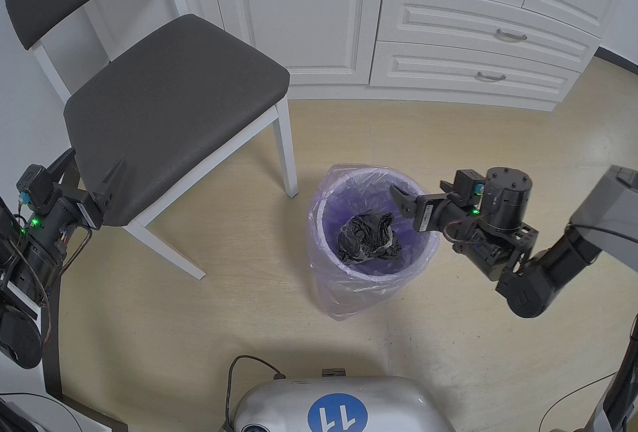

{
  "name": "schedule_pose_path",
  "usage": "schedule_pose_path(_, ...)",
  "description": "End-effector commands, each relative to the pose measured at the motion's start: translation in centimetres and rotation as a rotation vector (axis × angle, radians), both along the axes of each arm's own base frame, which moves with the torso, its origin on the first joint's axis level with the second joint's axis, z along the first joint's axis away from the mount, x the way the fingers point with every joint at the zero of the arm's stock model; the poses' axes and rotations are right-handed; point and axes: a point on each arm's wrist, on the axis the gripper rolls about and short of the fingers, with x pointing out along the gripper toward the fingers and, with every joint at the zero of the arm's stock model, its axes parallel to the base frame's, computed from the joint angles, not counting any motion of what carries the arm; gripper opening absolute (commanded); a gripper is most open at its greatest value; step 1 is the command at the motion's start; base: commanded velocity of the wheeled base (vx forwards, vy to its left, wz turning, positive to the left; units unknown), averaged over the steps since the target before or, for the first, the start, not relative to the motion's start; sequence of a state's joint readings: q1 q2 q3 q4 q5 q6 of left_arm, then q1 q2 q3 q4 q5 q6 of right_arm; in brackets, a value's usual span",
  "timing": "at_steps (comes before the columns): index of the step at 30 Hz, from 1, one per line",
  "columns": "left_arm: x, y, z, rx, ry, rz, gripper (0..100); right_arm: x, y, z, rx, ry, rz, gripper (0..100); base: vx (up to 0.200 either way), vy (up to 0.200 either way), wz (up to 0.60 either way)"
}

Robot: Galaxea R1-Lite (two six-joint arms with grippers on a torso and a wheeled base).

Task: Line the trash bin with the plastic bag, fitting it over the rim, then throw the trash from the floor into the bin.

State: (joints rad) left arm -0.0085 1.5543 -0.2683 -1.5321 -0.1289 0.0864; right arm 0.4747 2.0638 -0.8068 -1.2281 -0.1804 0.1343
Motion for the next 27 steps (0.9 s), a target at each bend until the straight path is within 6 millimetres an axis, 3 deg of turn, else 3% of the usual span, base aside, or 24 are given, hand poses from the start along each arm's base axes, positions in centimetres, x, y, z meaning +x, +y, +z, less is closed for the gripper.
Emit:
schedule_pose_path(1, -0.8, 0.0, -0.5, 0.004, 0.019, -0.001, 100, -5.4, -3.9, 3.6, -0.032, -0.024, -0.073, 100, 0.0, 0.0, 0.0)
schedule_pose_path(9, -3.3, -0.3, 1.3, -0.008, -0.07, -0.021, 100, -13.9, -9.4, 6.5, -0.004, -0.107, -0.139, 100, 0.0, 0.0, 0.0)
schedule_pose_path(10, -3.3, -0.3, 1.4, -0.008, -0.075, -0.022, 100, -14.2, -9.6, 6.5, -0.002, -0.111, -0.14, 100, 0.0, 0.0, 0.0)
schedule_pose_path(13, -3.9, -0.3, 2.2, -0.015, -0.115, -0.023, 100, -18.1, -11.5, 6.5, -0.006, -0.154, -0.173, 100, 0.0, 0.0, 0.0)
schedule_pose_path(17, -4.8, -0.5, 2.7, -0.017, -0.15, -0.033, 100, -20.3, -13.1, 7.0, -0.045, -0.217, -0.259, 100, 0.0, 0.0, 0.0)
schedule_pose_path(18, -5.5, -0.5, 3.1, -0.032, -0.176, -0.041, 100, -21.6, -14.1, 7.6, -0.056, -0.249, -0.326, 100, 0.0, 0.0, 0.0)
schedule_pose_path(21, -6.6, -0.5, 3.8, -0.077, -0.212, -0.059, 100, -23.9, -15.0, 8.3, -0.06, -0.264, -0.367, 100, 0.0, 0.0, 0.0)
schedule_pose_path(25, -8.5, -0.4, 5.3, -0.102, -0.269, -0.07, 100, -29.0, -16.2, 10.6, -0.045, -0.289, -0.344, 100, 0.0, 0.0, 0.0)
schedule_pose_path(27, -9.1, -0.4, 5.7, -0.103, -0.279, -0.072, 100, -29.9, -16.4, 11.2, -0.028, -0.293, -0.335, 100, 0.0, 0.0, 0.0)
